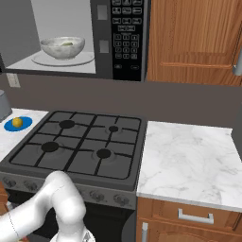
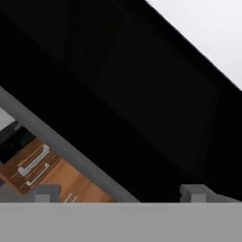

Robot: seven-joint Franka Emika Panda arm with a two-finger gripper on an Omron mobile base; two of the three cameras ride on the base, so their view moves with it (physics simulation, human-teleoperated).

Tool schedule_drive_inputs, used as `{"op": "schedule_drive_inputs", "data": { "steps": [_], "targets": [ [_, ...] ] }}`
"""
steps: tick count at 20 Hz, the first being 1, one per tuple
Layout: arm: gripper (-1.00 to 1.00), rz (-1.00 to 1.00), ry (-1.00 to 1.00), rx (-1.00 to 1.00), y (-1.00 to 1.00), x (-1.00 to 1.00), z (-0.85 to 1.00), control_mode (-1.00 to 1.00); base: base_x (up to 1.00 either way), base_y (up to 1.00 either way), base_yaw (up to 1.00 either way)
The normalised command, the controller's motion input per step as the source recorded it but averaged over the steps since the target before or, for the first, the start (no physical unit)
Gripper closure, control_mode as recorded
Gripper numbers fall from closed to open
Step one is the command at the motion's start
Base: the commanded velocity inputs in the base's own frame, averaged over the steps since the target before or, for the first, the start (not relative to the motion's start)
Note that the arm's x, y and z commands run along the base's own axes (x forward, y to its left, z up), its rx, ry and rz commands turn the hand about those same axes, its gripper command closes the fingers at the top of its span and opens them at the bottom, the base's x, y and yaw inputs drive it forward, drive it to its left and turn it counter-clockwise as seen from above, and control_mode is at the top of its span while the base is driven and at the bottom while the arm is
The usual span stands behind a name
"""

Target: Remove the pear from the bowl and place it on the small plate. Then place the bowl with only the fish in the microwave, close the door, and press the start button to microwave the fish.

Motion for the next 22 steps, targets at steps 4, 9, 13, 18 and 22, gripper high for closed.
{"op": "schedule_drive_inputs", "data": {
  "steps": [4,9,13,18,22],
  "targets": [
    [-1.00,-0.08,-0.07,0.07,-1.00,-0.63,0.33,-1.00,0.00,0.00,0.00],
    [-1.00,-0.03,-0.11,0.07,-1.00,-0.65,0.52,-1.00,0.00,0.00,0.00],
    [-1.00,0.00,-0.10,0.07,-0.90,-0.71,0.62,-1.00,0.00,0.00,0.00],
    [-1.00,0.03,-0.06,0.08,-0.79,-0.70,0.69,-1.00,0.00,0.00,0.00],
    [-1.00,0.10,-0.03,0.09,-0.99,-0.66,0.60,-1.00,0.00,0.00,0.00]
  ]
}}
